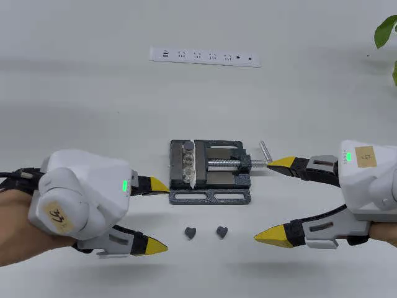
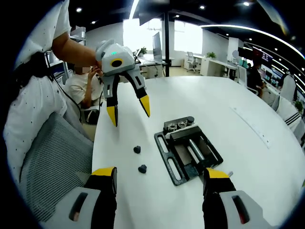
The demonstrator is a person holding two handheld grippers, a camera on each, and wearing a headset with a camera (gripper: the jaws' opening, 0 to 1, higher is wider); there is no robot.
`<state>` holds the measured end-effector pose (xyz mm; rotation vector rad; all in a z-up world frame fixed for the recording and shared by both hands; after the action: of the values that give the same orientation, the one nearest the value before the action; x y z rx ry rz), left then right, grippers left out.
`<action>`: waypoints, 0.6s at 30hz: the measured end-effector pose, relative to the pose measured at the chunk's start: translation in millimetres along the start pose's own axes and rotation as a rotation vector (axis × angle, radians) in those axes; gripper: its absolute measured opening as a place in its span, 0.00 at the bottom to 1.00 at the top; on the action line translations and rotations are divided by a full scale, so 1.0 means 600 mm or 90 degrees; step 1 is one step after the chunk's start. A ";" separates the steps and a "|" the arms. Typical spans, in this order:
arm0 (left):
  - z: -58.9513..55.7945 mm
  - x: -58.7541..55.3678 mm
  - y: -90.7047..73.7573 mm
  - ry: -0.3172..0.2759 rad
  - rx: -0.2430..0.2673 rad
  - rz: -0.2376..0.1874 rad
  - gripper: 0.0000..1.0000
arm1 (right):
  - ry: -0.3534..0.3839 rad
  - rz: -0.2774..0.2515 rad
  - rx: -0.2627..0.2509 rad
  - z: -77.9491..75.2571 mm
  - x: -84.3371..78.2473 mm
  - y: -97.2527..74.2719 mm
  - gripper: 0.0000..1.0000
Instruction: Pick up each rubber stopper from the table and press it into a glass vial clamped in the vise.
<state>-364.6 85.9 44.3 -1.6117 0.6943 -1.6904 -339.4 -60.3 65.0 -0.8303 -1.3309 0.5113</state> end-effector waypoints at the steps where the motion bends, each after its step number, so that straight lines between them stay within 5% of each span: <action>1: 0.000 0.000 0.003 0.005 -0.004 0.002 0.44 | 0.001 0.000 0.000 0.000 -0.003 0.000 0.72; 5: 0.003 -0.002 0.021 0.024 -0.018 0.017 0.40 | 0.007 0.000 0.001 0.003 -0.013 -0.001 0.73; 10: 0.002 -0.021 0.046 0.087 -0.046 0.067 0.31 | 0.020 -0.004 -0.003 0.005 -0.022 -0.003 0.72; 18: -0.003 -0.018 0.071 0.123 -0.068 0.068 0.21 | 0.030 -0.005 -0.009 0.007 -0.033 -0.008 0.72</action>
<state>-361.5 68.0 4.2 -1.4659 0.9636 -1.7710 -348.0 -76.9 56.0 -0.8433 -1.2950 0.4735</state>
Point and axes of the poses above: the centre of the closed fingertips' face, and the gripper's own axes: y roughly forward along the fingers, z roughly to its left, x roughly out of its top, the point moved 2 cm from there along -y, roughly backward along the fingers, and after that the axes turned 8 degrees about z, right-handed, at the moved point
